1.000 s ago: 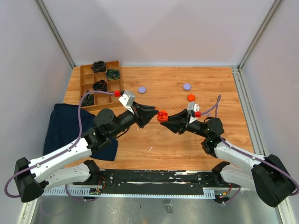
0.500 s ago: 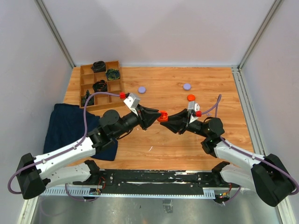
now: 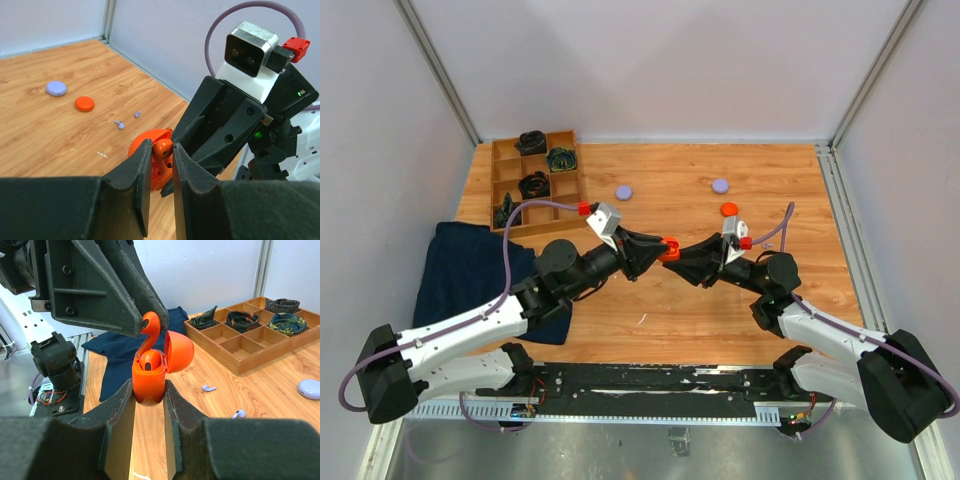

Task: Insert the wireless bluetooth earbuds into the charging case
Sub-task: Place the earbud in the charging case.

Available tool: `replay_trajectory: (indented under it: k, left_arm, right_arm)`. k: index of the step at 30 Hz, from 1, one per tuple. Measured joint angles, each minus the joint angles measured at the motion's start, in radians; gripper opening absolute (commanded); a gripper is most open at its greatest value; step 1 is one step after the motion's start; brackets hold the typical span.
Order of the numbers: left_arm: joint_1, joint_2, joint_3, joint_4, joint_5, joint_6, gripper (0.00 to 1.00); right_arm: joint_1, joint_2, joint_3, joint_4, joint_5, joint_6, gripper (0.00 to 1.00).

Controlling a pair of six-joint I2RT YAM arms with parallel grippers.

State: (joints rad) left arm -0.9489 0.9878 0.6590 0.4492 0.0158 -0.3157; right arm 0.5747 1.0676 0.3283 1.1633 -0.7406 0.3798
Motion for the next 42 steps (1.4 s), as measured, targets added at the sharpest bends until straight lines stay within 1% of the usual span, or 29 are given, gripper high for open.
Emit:
replay_trajectory:
  k: [10,27,31,36,40,42]
  left_arm:
    - [-0.019,0.01,-0.005,0.021,-0.024,0.001,0.22]
    - [-0.024,-0.01,-0.04,0.047,-0.023,0.0,0.3]
    - [-0.027,-0.01,-0.044,0.043,-0.014,0.0,0.35]
    - [-0.031,-0.01,-0.046,0.037,-0.011,-0.004,0.44]
    - [-0.031,-0.011,-0.046,0.031,-0.014,-0.015,0.53]
    - [-0.031,-0.019,-0.046,0.019,-0.019,-0.024,0.56]
  right_arm:
    - [0.0,-0.002,0.0,0.006,0.0,0.006,0.03]
    - [0.0,-0.003,0.0,0.006,0.0,0.007,0.03]
    - [0.0,-0.003,0.0,0.007,0.002,0.007,0.03]
    - [0.0,-0.003,0.0,0.008,0.002,0.007,0.03]
    - [0.0,-0.003,0.0,0.008,0.002,0.007,0.03]
    - [0.0,-0.003,0.0,0.008,0.002,0.007,0.03]
